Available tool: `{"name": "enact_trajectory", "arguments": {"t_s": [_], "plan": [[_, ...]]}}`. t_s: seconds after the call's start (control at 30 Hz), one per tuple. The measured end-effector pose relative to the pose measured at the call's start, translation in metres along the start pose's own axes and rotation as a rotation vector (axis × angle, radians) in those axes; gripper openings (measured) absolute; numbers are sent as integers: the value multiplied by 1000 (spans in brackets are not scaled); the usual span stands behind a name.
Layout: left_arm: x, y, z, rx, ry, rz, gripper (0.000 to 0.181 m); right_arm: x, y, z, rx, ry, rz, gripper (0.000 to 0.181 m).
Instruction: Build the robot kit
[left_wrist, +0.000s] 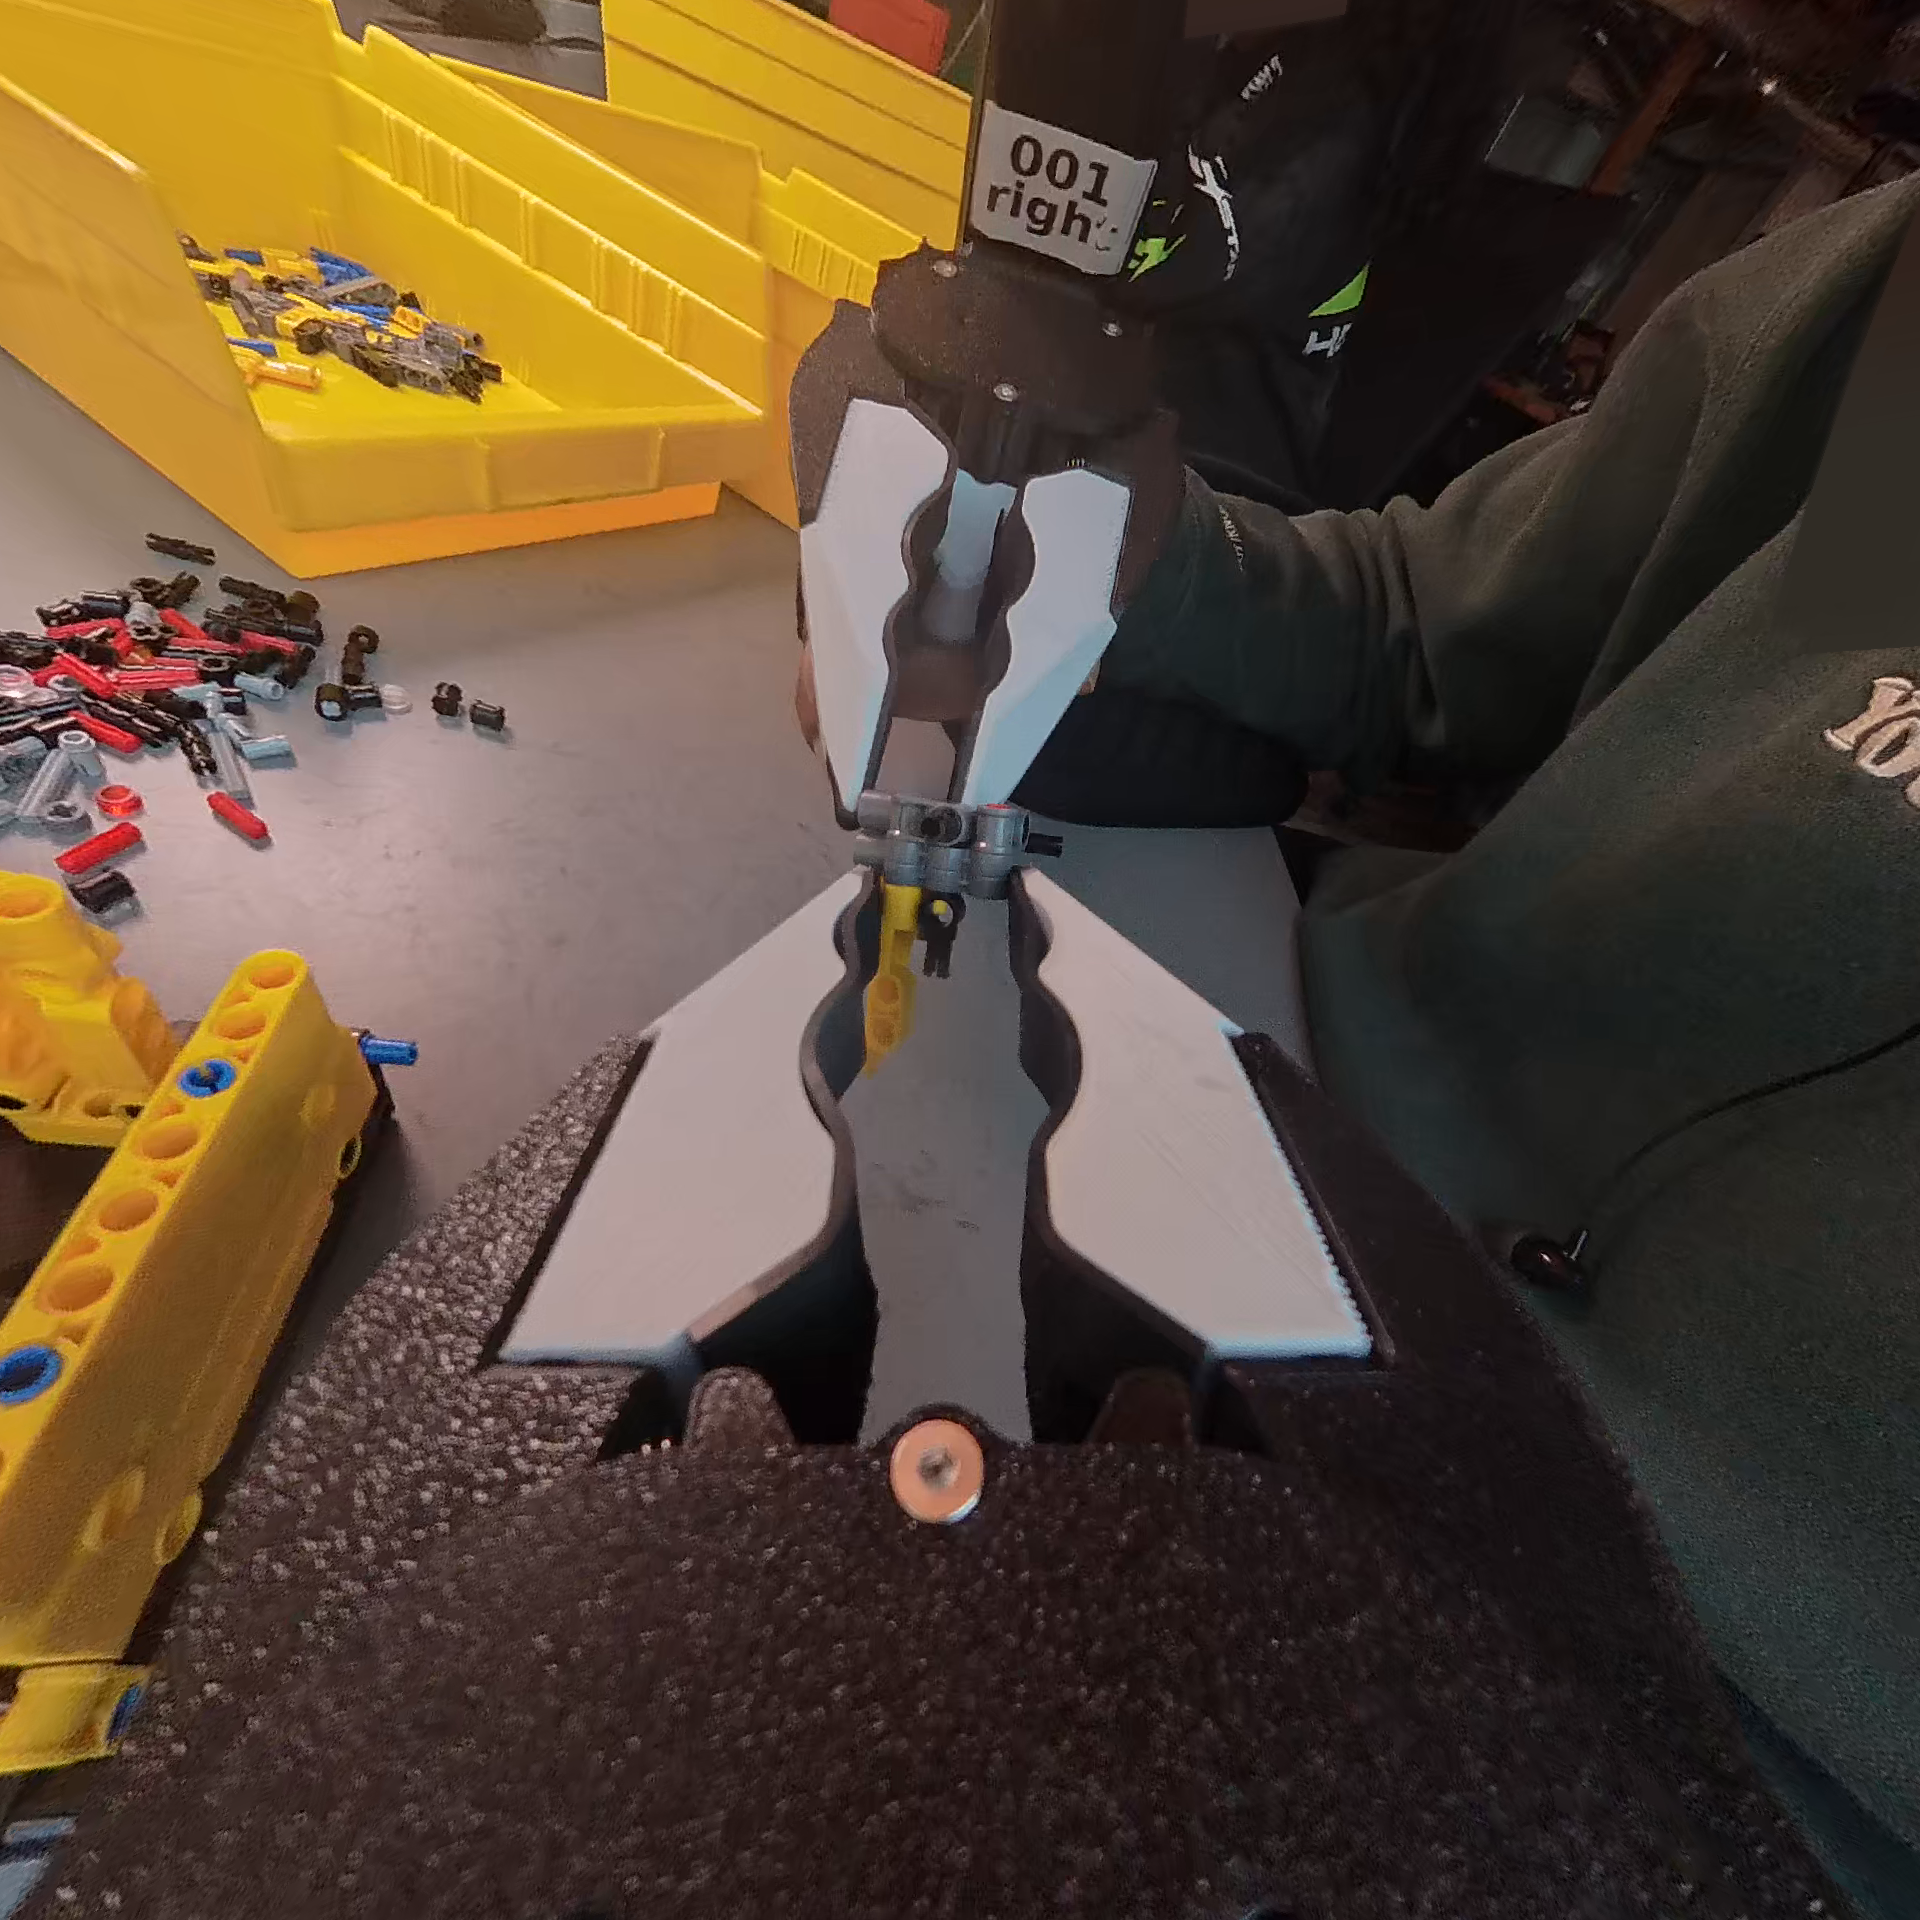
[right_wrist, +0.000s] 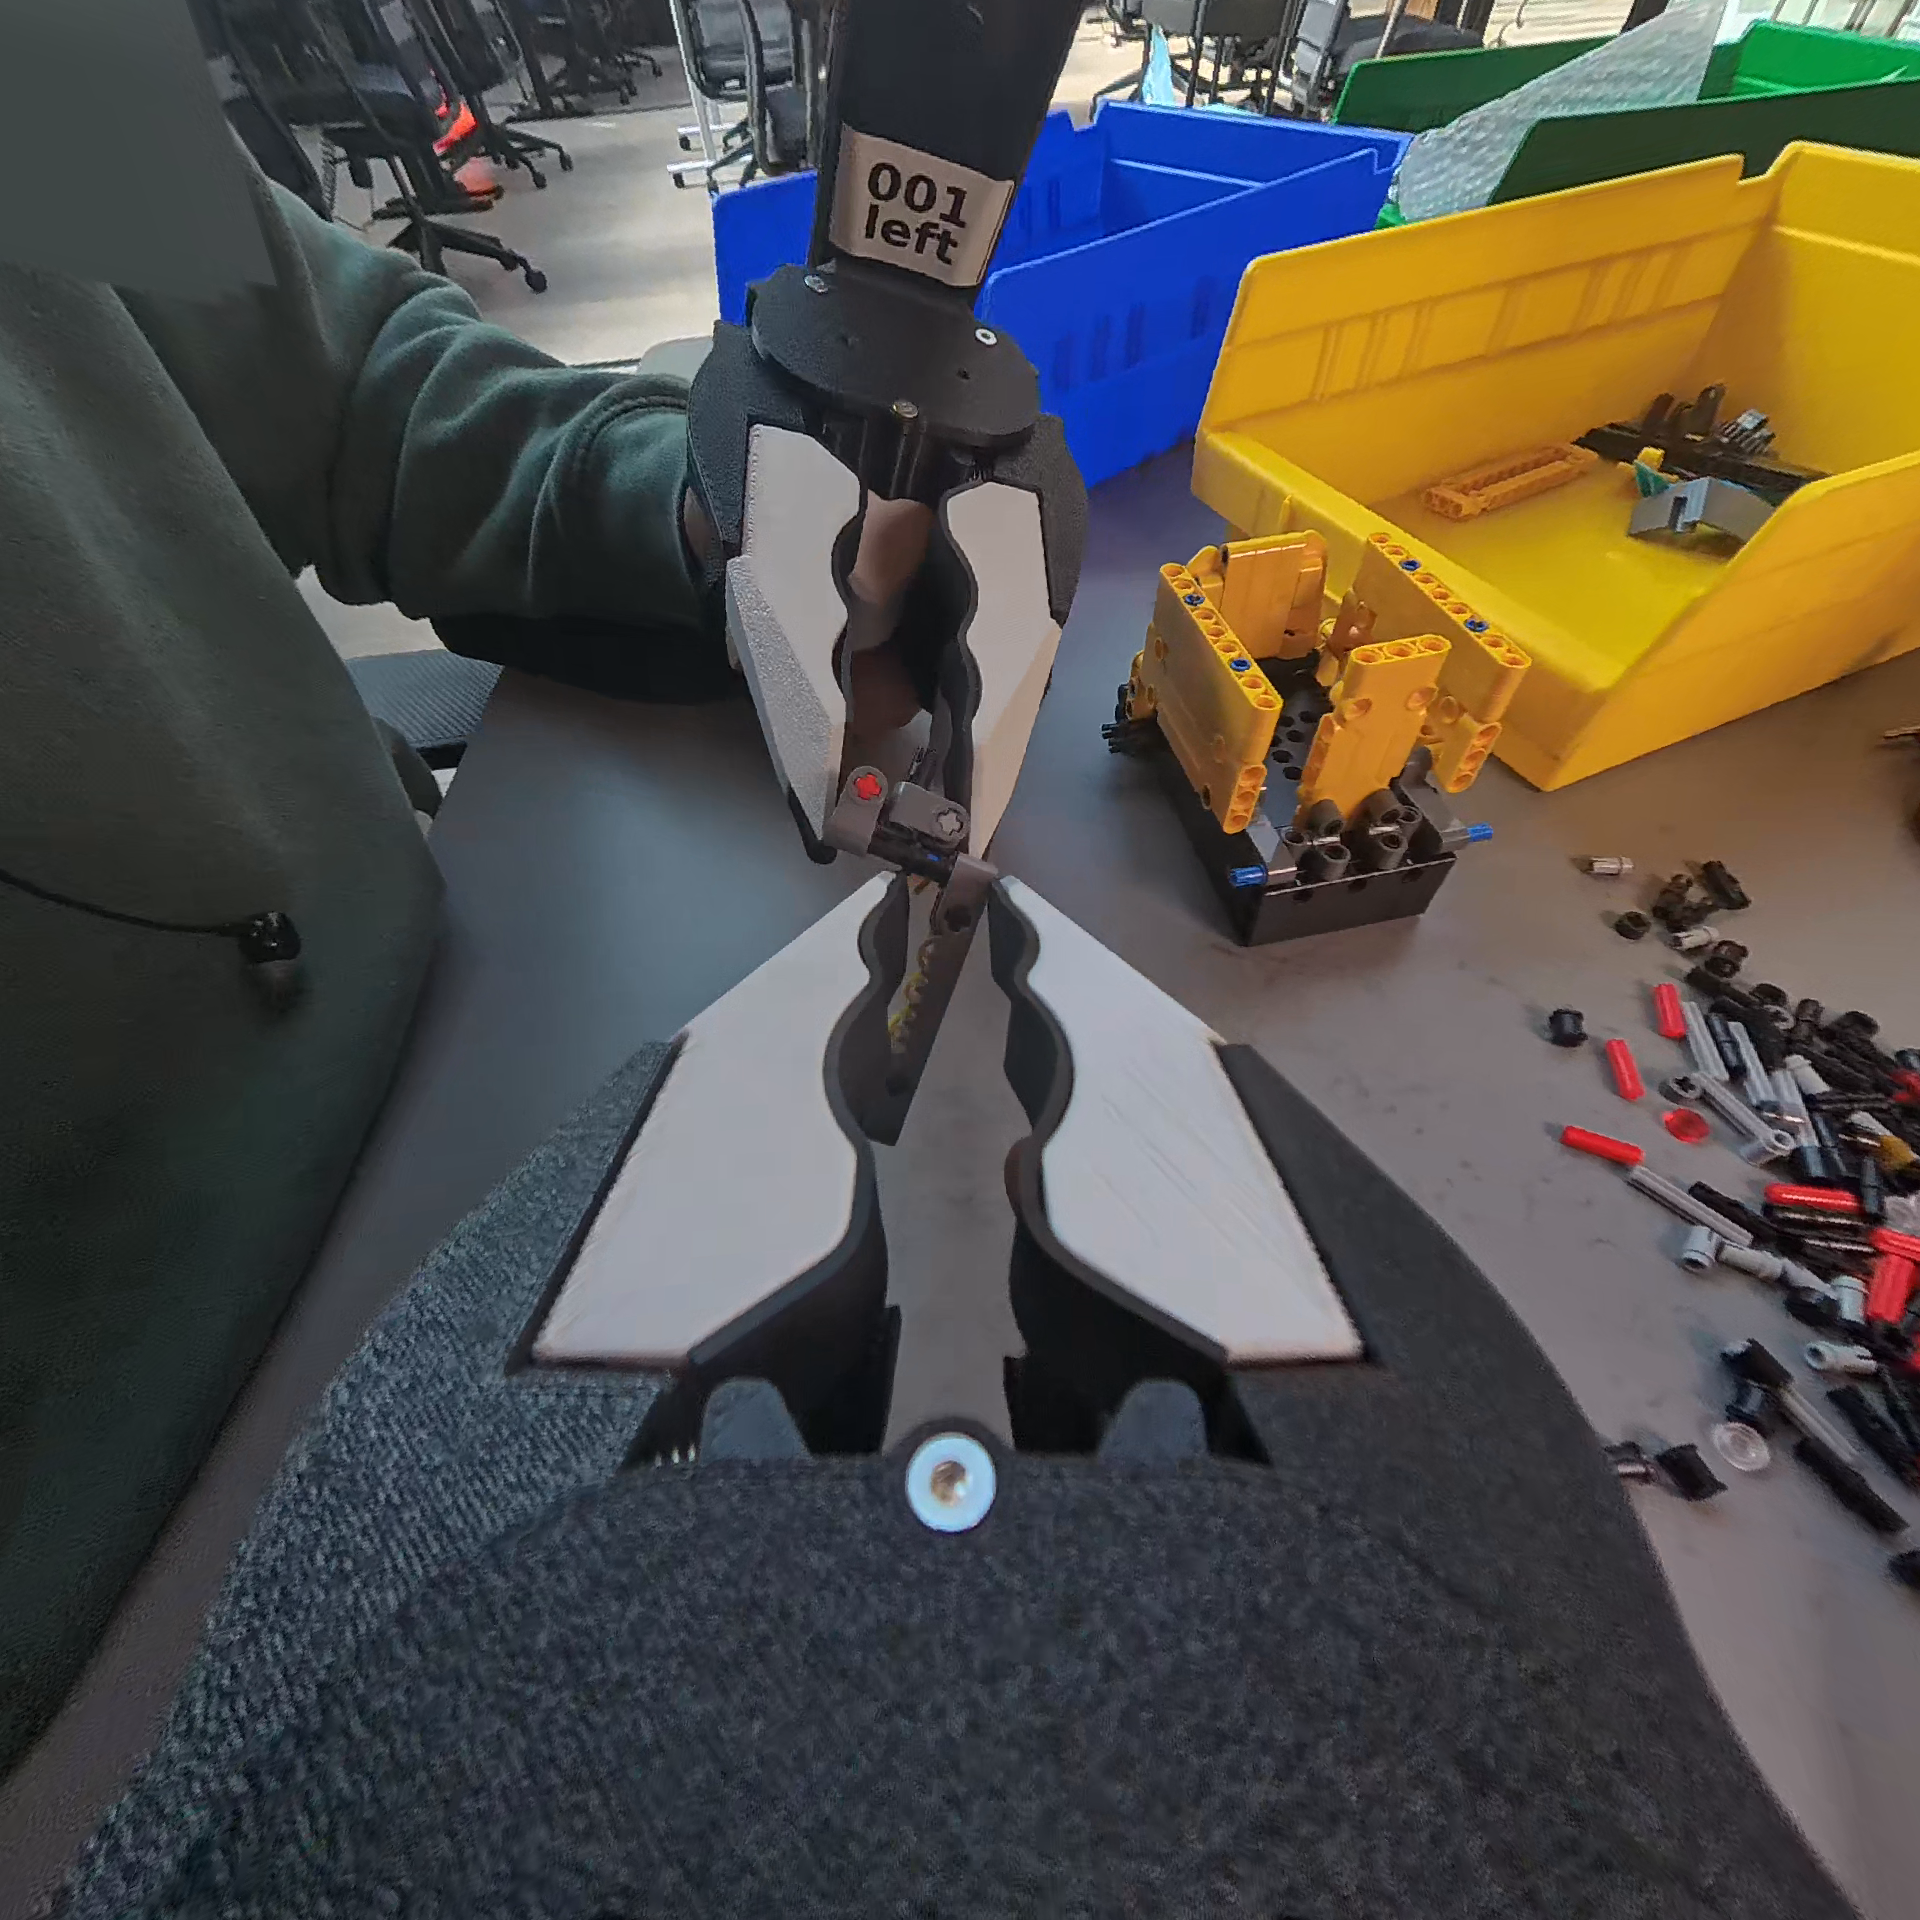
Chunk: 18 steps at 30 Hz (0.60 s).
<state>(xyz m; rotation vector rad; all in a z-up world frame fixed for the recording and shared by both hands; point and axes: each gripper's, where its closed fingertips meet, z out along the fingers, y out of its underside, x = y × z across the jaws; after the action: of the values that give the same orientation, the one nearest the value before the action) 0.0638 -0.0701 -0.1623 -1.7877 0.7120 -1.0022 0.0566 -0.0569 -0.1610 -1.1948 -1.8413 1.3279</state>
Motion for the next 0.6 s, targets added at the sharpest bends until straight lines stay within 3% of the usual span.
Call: {"name": "enact_trajectory", "arguments": {"t_s": [0.4,0.6], "plan": [[-1,0,-1,-1,28,-55,21,-4,9,5,-61,47,-48,8],[-6,-4,-7,9,-10,-1,20,4,1,6,0,75,39,9]]}}
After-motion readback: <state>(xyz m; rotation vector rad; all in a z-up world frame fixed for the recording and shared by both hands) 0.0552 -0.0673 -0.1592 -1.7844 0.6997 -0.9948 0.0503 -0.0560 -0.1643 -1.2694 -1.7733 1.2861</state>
